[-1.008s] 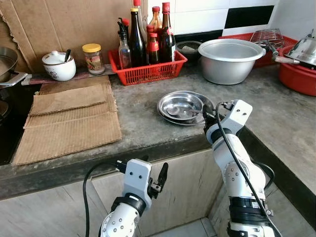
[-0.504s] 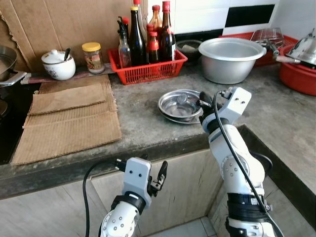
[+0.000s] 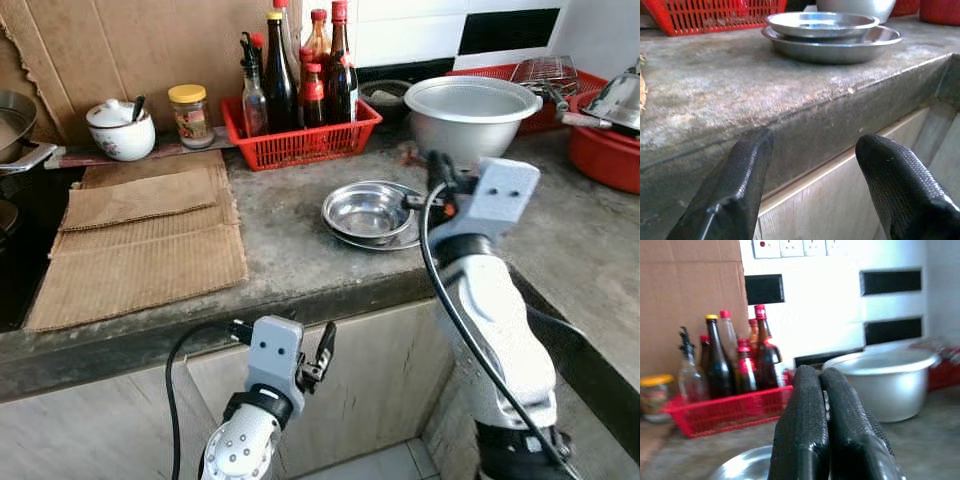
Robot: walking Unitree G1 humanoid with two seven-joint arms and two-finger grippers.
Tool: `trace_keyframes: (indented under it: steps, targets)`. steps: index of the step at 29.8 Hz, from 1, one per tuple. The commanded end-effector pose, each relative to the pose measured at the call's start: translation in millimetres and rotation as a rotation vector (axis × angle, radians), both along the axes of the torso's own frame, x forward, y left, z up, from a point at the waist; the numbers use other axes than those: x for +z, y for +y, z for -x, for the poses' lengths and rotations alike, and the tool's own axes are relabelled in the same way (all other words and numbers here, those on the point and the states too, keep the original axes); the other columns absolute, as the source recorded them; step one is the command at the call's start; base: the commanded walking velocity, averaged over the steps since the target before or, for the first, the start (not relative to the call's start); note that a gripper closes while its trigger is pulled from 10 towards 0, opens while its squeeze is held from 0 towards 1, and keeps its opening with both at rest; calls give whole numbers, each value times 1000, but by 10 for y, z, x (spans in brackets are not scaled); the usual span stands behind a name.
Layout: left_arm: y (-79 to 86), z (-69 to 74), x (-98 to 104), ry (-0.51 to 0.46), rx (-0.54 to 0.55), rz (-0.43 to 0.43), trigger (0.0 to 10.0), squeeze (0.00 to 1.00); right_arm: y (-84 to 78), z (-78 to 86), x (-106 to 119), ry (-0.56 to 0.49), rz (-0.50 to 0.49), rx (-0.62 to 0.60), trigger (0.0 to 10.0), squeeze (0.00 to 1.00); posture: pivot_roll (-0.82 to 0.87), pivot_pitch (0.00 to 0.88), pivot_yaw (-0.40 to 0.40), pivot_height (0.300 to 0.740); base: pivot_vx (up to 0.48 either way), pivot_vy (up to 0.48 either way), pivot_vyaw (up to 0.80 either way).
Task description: Kitchen organization
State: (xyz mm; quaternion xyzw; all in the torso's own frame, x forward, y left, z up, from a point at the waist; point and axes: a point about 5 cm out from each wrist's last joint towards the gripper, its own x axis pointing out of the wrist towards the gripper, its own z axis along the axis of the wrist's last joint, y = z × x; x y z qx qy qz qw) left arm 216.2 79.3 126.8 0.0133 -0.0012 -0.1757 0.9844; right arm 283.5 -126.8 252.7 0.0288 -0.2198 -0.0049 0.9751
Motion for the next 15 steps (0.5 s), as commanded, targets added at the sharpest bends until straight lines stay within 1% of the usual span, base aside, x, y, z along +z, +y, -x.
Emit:
trace_keyframes:
  steps: [1,3,5,7,8,10,14,15]
  targets:
    - [-7,-23,10,-9,2,-1,10000,0,10,100,74,-63,40,-21,0,0,122,5,-28,740,0,0,0]
    - [2,-34,20,-15,6,1,10000,0,-41,179,0,-50,74,-60,0,0,121,5,-27,740,0,0,0]
    - [6,-36,21,-16,6,1,10000,0,-64,211,-38,-37,77,-72,0,0,118,1,-25,740,0,0,0]
    - [14,-39,24,-21,6,1,10000,0,-101,276,-115,-8,80,-94,0,0,116,0,-22,740,0,0,0]
    - [14,-39,24,-21,6,1,10000,0,-101,276,-115,-8,80,-94,0,0,116,0,-22,740,0,0,0]
    - [17,-45,28,-29,0,0,10000,0,-128,348,-189,19,86,-114,0,0,108,0,-16,740,0,0,-772]
    - [5,-55,28,-28,-11,7,10000,0,-142,381,-234,40,84,-130,0,0,104,0,-11,740,0,0,-800]
    - [2,-60,34,-32,-12,9,10000,0,-146,387,-242,42,86,-135,0,0,103,0,-11,740,0,322,-800]
